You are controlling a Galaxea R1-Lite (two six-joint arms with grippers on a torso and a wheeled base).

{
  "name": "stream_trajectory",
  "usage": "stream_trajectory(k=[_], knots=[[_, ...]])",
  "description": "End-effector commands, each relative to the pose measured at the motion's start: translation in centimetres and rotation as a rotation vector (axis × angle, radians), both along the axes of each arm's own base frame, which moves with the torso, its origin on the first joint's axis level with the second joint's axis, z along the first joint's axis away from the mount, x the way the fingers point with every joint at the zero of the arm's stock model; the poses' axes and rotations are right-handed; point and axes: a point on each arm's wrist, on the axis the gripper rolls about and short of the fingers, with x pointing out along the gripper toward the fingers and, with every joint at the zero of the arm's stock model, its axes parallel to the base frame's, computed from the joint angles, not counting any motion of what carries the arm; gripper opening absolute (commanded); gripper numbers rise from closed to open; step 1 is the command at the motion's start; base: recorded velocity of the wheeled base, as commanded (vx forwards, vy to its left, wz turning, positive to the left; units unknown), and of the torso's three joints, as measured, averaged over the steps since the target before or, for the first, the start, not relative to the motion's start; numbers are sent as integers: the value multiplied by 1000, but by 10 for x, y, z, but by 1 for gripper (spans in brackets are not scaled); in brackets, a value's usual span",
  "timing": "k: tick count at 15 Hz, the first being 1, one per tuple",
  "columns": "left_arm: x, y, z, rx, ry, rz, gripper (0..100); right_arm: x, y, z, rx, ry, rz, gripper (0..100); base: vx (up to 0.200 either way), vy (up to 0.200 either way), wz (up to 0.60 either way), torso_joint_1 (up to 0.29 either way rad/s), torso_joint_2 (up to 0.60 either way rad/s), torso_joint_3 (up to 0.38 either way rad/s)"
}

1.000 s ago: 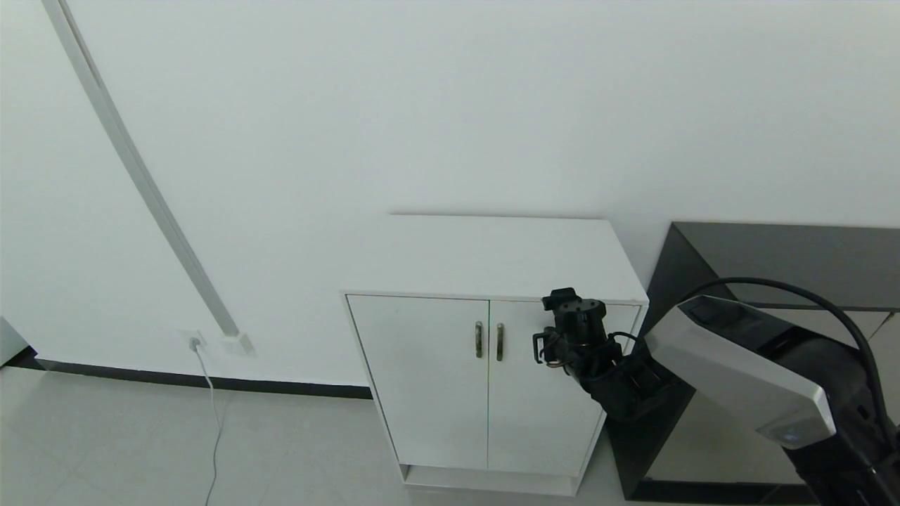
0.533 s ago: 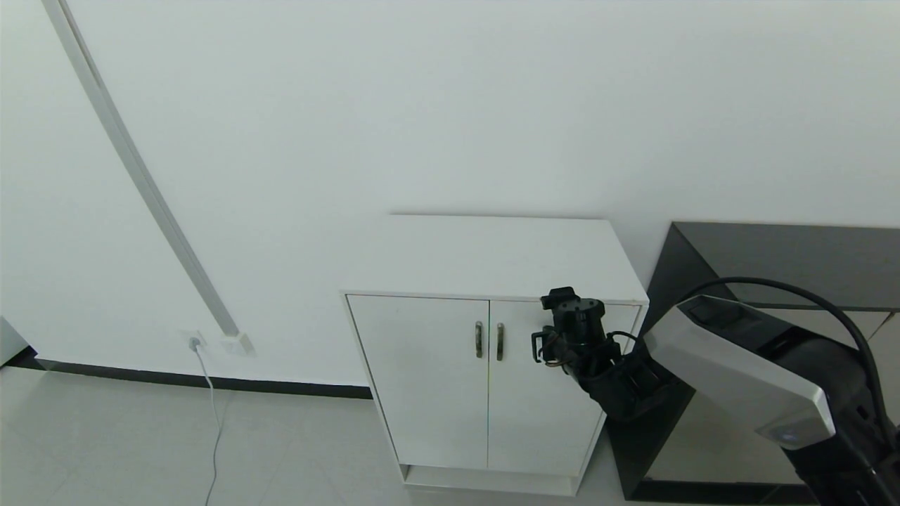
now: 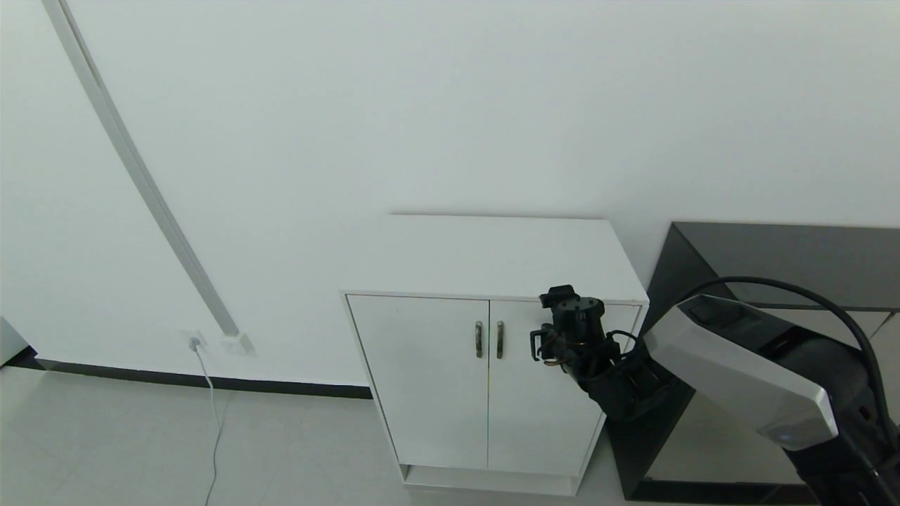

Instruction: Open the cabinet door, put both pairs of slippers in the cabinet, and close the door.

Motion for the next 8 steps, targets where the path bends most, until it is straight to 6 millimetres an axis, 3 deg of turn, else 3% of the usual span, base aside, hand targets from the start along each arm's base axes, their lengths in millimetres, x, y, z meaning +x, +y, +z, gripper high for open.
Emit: stream_trajectory(k=[1,5,8], knots=[[0,0,0,-1,1,0,0,-13,2,13,5,-6,18,0,0,0,0,0,0,0],[0,0,0,-1,1,0,0,-51,-9,43,20,-30,40,0,0,0,0,0,0,0],[0,0,0,1,1,-2,0,-82,-42,67,40,-59,9,0,0,0,0,0,0,0]])
